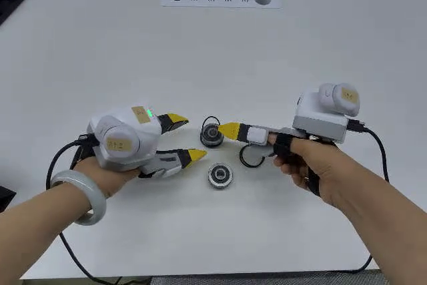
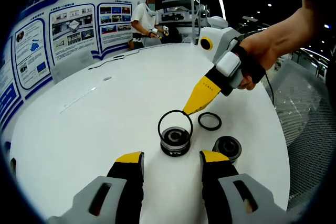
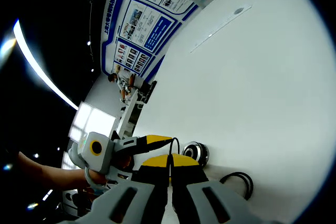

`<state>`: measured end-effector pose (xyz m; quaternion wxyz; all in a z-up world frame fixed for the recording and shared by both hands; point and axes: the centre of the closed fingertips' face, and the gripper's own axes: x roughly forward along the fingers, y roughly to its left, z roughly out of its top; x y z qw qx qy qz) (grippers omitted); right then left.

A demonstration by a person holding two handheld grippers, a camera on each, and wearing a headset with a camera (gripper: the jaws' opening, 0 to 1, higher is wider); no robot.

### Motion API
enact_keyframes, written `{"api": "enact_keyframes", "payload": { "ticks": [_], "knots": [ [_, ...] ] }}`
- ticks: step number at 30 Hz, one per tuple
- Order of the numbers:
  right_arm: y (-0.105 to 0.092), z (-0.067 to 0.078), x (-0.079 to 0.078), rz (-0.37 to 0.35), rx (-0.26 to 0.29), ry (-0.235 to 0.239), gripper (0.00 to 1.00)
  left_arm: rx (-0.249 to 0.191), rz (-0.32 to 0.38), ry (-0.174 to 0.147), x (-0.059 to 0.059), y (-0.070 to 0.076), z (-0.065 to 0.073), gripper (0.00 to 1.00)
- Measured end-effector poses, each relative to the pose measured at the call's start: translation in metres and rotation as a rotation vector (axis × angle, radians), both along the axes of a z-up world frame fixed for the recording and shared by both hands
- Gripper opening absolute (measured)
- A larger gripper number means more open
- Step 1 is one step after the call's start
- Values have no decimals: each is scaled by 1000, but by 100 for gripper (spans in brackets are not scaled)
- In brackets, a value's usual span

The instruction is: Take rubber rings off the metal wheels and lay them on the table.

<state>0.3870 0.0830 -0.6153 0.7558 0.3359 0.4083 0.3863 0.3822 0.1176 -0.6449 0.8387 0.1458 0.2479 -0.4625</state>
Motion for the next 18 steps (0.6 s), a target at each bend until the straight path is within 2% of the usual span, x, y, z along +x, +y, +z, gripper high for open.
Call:
{"api": "enact_keyframes", "payload": {
  "ticks": [6, 12, 18],
  "knots": [
    [-14, 5, -7, -39, 21, 4, 2, -1, 22, 12, -2, 5, -1, 50],
    [-38, 0, -18, -91, 18, 26, 2, -5, 38, 23, -5, 7, -2, 54],
    [-52, -7, -25, -117, 10, 51, 2, -10, 43, 24, -4, 9, -3, 54]
  ]
}}
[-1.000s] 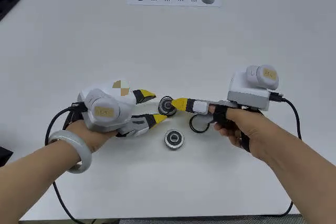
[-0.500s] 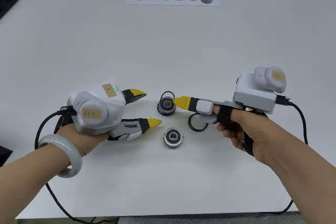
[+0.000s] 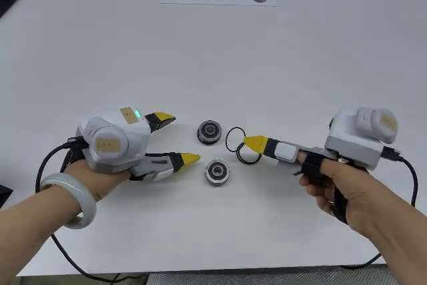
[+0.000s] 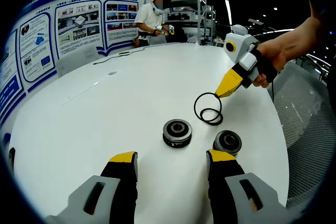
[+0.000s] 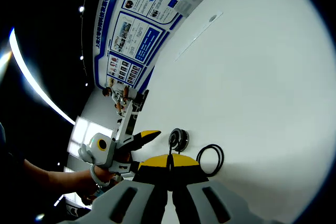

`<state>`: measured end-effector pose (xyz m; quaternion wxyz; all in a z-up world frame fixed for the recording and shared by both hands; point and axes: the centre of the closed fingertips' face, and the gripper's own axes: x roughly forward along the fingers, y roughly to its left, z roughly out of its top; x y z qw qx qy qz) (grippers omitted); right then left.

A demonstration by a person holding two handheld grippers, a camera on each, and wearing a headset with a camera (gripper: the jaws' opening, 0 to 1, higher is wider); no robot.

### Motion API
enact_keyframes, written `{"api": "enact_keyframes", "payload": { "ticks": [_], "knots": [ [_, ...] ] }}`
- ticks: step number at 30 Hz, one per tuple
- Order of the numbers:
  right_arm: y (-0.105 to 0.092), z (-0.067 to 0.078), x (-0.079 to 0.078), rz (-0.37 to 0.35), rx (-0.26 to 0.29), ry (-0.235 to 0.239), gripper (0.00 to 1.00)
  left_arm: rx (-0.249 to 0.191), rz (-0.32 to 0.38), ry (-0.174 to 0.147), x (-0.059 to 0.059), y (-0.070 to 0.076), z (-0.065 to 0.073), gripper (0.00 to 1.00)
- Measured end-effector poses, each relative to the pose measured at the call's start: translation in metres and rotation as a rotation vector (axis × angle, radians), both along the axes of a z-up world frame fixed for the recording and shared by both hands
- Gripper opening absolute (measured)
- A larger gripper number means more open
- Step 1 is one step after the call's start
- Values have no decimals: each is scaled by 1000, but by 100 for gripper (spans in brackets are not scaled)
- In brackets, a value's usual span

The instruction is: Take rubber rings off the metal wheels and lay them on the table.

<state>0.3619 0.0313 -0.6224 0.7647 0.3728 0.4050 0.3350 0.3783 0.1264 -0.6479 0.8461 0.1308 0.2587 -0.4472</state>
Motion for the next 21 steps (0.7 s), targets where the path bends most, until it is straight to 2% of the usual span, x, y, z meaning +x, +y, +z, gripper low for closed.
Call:
{"api": "enact_keyframes", "payload": {
  "ticks": [7, 10, 15, 19, 21],
  "knots": [
    [-15, -12, 1, -34, -26, 28, 2, 4, 2, -2, 0, 3, 0, 53],
    [-19, -20, 1, -29, -56, 46, 2, 4, 1, 3, -1, 2, 0, 52],
    [-23, -27, 2, -13, -134, 26, 5, 4, -2, 1, -1, 1, 1, 52],
    [-24, -33, -6, 62, -233, -8, 7, 7, -7, 1, -1, 0, 2, 51],
    [-22, -32, -8, 89, -262, -33, 10, 6, -8, 0, 0, -1, 2, 51]
  ]
}}
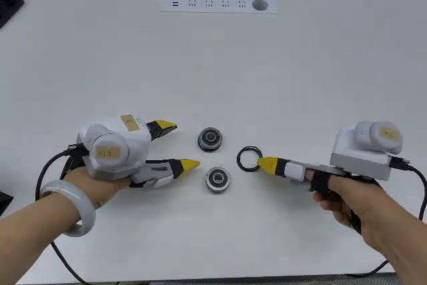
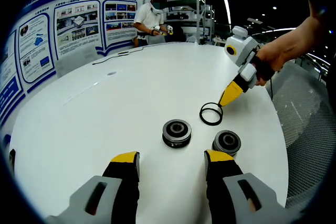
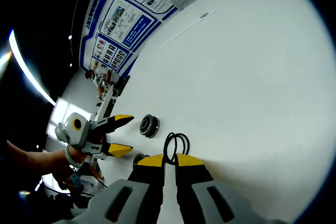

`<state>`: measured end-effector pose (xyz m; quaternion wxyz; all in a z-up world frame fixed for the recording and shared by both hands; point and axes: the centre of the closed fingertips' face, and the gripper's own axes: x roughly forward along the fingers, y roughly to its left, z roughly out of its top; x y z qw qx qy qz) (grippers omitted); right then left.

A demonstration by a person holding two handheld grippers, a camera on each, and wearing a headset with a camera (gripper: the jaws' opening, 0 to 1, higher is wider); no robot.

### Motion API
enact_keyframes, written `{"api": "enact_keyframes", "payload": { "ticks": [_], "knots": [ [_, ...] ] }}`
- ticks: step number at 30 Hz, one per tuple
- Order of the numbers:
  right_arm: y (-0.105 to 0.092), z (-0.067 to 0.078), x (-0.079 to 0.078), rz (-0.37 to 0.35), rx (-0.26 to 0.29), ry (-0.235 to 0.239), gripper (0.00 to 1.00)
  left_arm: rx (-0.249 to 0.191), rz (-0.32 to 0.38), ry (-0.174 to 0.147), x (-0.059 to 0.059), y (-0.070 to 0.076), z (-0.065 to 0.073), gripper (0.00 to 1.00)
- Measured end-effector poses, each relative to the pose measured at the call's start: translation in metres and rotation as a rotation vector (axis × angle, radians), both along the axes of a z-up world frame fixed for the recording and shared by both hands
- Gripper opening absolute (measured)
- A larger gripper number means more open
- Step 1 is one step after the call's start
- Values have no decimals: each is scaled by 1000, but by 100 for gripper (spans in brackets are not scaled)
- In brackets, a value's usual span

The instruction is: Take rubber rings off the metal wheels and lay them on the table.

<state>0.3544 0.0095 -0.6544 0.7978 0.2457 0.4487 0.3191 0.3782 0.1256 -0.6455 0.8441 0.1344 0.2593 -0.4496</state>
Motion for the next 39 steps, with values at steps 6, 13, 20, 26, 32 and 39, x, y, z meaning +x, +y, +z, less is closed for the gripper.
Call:
{"api": "enact_keyframes", "payload": {
  "ticks": [6, 13, 20, 26, 32, 39],
  "knots": [
    [2, 2, -2, 75, -61, -46, 16, 1, -6, -2, 1, -2, 1, 50],
    [-2, -1, 3, 164, -182, -127, 25, -4, -15, -8, 2, -6, 3, 48],
    [9, 11, 18, 106, -105, -133, 25, -12, -43, -19, 3, -18, 7, 38],
    [21, 19, 31, 71, -36, -123, 23, -13, -47, -31, 11, -24, 9, 28],
    [35, 18, 36, 62, 6, -100, 22, 1, -51, -30, 17, -32, 5, 24],
    [41, 14, 41, 52, 29, -83, 21, 17, -61, -22, 20, -37, 0, 20]
  ]
}}
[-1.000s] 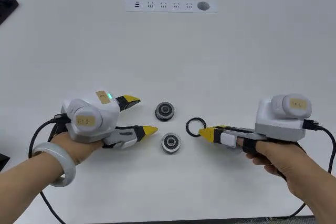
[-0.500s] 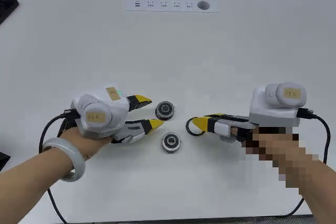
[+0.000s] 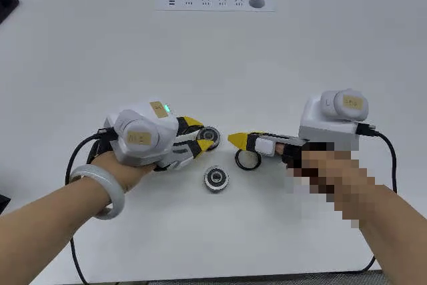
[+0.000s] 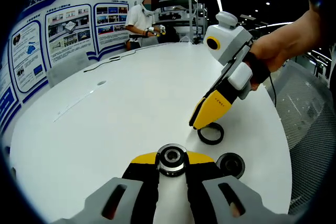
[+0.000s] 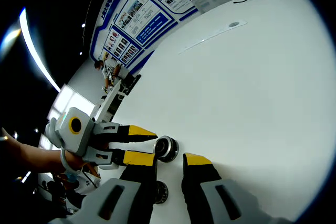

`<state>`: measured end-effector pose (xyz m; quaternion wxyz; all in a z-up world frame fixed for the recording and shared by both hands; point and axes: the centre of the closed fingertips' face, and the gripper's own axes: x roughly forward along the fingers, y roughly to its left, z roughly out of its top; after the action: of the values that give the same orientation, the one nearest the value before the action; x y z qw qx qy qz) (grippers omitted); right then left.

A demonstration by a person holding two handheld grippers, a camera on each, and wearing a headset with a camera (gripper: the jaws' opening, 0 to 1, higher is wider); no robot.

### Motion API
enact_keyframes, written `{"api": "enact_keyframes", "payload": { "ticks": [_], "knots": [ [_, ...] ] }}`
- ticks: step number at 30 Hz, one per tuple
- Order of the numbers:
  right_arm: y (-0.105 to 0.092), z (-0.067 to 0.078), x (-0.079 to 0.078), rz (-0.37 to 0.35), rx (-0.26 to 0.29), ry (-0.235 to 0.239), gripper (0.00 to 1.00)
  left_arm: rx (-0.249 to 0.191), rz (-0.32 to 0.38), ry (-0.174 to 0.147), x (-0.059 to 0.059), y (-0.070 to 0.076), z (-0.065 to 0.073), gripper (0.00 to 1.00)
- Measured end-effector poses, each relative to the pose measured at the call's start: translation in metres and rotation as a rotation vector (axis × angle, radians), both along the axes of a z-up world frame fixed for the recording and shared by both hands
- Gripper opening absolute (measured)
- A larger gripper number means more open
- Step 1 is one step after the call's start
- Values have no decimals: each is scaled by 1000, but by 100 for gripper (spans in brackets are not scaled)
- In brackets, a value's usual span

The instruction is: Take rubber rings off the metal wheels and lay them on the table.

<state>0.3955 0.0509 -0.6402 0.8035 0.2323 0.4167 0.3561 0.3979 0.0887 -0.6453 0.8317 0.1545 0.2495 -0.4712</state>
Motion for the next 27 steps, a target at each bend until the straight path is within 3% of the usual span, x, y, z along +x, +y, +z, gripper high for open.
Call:
{"api": "enact_keyframes", "payload": {
  "ticks": [10, 27],
  "knots": [
    [9, -7, 4, -11, 38, 40, 20, 10, -11, 15, 0, -2, -5, 18],
    [26, -18, 8, -10, 72, 89, 21, 6, -15, 11, 2, -4, -5, 14]
  ]
}}
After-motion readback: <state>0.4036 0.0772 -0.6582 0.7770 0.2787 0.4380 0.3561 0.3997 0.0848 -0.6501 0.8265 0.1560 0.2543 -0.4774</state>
